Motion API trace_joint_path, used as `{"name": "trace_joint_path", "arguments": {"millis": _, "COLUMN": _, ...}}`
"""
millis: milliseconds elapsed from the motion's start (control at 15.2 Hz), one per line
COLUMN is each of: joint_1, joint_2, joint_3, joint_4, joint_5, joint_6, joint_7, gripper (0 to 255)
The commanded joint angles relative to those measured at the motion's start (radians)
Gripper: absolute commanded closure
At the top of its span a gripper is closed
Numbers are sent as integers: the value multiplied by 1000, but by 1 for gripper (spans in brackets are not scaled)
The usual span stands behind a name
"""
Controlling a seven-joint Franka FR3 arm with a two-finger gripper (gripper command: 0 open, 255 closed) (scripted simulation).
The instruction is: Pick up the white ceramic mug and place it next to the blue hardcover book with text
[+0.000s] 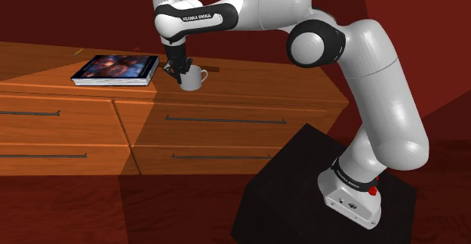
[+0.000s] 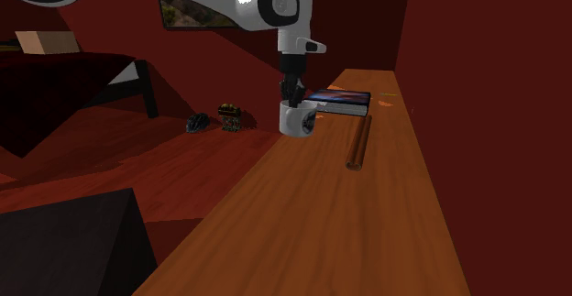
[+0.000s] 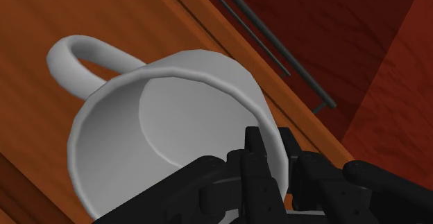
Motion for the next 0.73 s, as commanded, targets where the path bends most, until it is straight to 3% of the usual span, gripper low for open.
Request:
{"name": "trace_joint_path", "arguments": {"millis": 0, "joint_1": 0, "joint_2": 0, "joint_3": 0, "joint_4": 0, "joint_5": 0, "joint_6": 1, "joint_7": 0, "gripper": 255}}
{"name": "trace_joint_path", "arguments": {"millis": 198, "joint_1": 0, "joint_2": 0, "joint_3": 0, "joint_4": 0, "joint_5": 0, "joint_6": 1, "joint_7": 0, "gripper": 255}}
{"name": "trace_joint_path", "arguments": {"millis": 264, "joint_1": 0, "joint_2": 0, "joint_3": 0, "joint_4": 0, "joint_5": 0, "joint_6": 1, "joint_7": 0, "gripper": 0}}
{"name": "trace_joint_path", "arguments": {"millis": 594, "joint_1": 0, "joint_2": 0, "joint_3": 0, "joint_4": 0, "joint_5": 0, "joint_6": 1, "joint_7": 0, "gripper": 0}}
{"name": "trace_joint_path", "arguments": {"millis": 660, "joint_1": 1, "joint_2": 0, "joint_3": 0, "joint_4": 33, "joint_5": 0, "joint_6": -33, "joint_7": -1, "gripper": 0}}
